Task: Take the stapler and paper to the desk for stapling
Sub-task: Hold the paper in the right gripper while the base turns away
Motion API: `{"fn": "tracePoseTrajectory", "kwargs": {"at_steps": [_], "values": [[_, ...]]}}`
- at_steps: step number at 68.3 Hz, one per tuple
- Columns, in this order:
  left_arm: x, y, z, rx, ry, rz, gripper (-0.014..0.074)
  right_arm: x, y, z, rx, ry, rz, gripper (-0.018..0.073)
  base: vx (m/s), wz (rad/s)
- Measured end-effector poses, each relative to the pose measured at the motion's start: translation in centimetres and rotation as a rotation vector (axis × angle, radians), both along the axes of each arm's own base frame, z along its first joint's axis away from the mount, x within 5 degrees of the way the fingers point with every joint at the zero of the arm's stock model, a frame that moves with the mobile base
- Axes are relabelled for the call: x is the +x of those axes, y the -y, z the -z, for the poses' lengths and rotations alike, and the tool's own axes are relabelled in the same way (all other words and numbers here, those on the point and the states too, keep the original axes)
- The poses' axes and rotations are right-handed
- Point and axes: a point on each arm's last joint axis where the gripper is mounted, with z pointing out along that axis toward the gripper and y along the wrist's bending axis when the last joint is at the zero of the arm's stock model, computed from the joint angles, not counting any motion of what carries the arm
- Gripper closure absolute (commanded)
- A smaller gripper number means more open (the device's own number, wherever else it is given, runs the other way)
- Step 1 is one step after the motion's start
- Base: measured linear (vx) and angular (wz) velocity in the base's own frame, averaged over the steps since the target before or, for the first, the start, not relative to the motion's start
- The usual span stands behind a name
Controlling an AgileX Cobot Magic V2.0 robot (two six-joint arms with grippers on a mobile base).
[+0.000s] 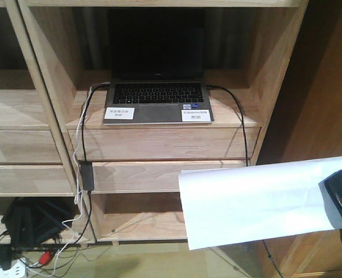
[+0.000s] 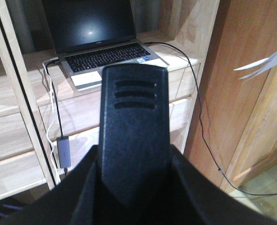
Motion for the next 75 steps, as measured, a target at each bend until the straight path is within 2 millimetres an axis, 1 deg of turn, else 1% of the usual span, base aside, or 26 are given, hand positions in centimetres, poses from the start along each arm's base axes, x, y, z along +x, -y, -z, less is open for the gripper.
{"fn": "tracePoseTrajectory", "kwargs": {"at_steps": [14,30,75], "values": [[-0.01,0.01,0.00,-0.002,-0.001,0.001,0.0603,0.00,0.00,0.00,0.000,0.000,0.000,0.0561,-0.06,0.16],[-0.01,0.01,0.00,-0.002,-0.001,0.001,0.0603,0.00,0.00,0.00,0.000,0.000,0.000,0.0561,-0.03,0.36],[-0.01,0.01,0.00,-0.002,-0.001,0.001,0.0603,0.00,0.00,0.00,0.000,0.000,0.000,0.0561,0.03,0.58]]}}
